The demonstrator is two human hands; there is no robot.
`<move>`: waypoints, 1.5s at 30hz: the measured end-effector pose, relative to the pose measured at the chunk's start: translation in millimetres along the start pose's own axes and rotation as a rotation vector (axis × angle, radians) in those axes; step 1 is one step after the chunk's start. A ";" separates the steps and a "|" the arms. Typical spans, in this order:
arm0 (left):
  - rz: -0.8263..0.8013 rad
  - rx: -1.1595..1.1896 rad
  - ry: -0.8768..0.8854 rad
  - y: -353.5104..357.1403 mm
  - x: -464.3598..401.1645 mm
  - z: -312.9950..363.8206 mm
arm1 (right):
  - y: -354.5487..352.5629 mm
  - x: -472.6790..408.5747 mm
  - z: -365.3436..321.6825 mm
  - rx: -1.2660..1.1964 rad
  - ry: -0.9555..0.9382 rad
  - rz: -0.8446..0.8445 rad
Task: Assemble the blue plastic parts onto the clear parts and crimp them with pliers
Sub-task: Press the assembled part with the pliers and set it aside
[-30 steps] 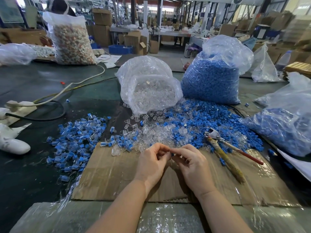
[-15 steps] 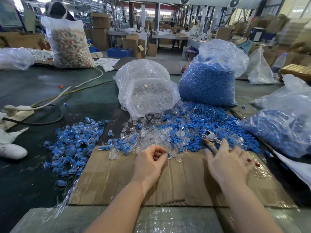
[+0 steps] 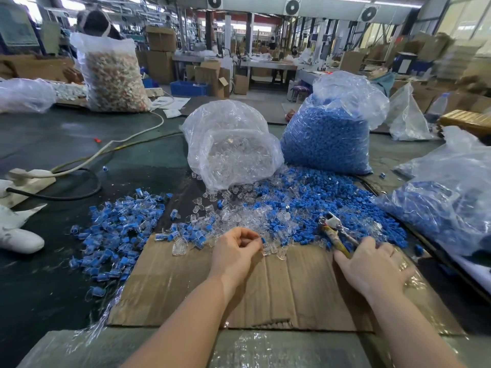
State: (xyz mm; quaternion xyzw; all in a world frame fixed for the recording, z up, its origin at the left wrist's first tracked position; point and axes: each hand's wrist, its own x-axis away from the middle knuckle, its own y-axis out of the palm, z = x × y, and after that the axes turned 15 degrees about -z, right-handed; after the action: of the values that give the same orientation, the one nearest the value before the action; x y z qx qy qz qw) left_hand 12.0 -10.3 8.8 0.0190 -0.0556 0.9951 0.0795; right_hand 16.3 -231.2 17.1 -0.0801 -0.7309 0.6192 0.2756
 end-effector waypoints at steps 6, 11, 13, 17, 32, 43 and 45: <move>0.010 0.123 -0.021 -4.2 0.7 8.2 | -5.7 0.5 -4.0 0.015 -0.089 0.051; 0.008 0.250 -0.047 -7.6 -0.1 13.2 | -13.6 14.8 -16.9 -0.092 -0.295 0.013; 0.006 0.278 -0.054 -8.3 -1.6 14.7 | -17.7 24.1 -23.2 -0.091 -0.383 -0.010; 0.012 0.340 -0.082 -9.2 -8.4 16.7 | -21.5 45.8 -38.7 -0.310 -0.597 -0.196; 0.100 0.275 -0.124 -17.0 -10.5 23.9 | -30.1 70.1 -49.1 -0.518 -0.638 -0.759; 0.118 0.227 -0.086 -19.4 -12.1 26.5 | -35.1 71.5 -53.0 -0.443 -0.665 -0.791; 0.111 0.253 -0.092 -19.0 -11.6 27.1 | -34.5 71.2 -53.1 -0.447 -0.673 -0.782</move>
State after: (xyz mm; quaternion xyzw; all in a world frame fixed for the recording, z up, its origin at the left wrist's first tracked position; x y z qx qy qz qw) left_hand 27.3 3.4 37.2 0.0711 0.0659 0.9951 0.0189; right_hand -8.7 -160.4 75.8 0.3423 -0.8673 0.2922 0.2125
